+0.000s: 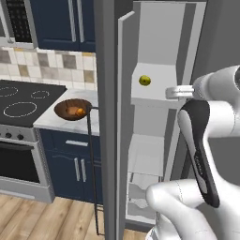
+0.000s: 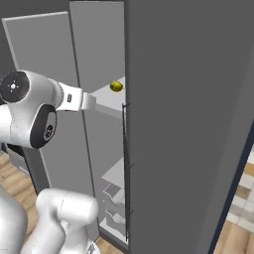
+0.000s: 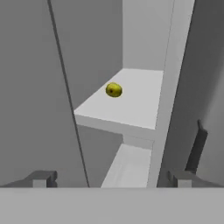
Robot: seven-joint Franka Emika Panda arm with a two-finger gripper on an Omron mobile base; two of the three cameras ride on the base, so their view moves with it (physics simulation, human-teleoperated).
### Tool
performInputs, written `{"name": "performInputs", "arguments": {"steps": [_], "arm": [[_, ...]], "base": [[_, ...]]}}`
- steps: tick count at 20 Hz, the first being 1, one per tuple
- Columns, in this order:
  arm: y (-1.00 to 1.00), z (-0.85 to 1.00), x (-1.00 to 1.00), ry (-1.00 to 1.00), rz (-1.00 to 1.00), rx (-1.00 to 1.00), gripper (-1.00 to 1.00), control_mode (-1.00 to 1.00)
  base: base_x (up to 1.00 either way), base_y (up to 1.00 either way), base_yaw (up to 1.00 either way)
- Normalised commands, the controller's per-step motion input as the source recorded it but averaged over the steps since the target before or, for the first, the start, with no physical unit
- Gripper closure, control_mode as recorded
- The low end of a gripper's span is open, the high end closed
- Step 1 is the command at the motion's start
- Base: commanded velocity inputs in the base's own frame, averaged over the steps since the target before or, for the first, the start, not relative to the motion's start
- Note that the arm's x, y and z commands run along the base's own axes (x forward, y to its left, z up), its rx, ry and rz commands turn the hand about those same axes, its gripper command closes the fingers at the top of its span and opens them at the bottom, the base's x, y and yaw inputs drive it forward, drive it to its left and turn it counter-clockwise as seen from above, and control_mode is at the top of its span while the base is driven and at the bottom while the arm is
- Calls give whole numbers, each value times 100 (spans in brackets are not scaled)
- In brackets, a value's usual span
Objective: Take the peach, pear, and potato from the freezer and place them in the bowl on the counter.
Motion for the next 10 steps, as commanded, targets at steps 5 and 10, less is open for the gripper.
{"name": "performInputs", "arguments": {"steps": [5, 10], "arm": [[26, 24, 76, 11, 3, -15, -100, -100], [-2, -8, 71, 4, 0, -9, -100, -100]], "base": [[0, 0, 0], [0, 0, 0]]}}
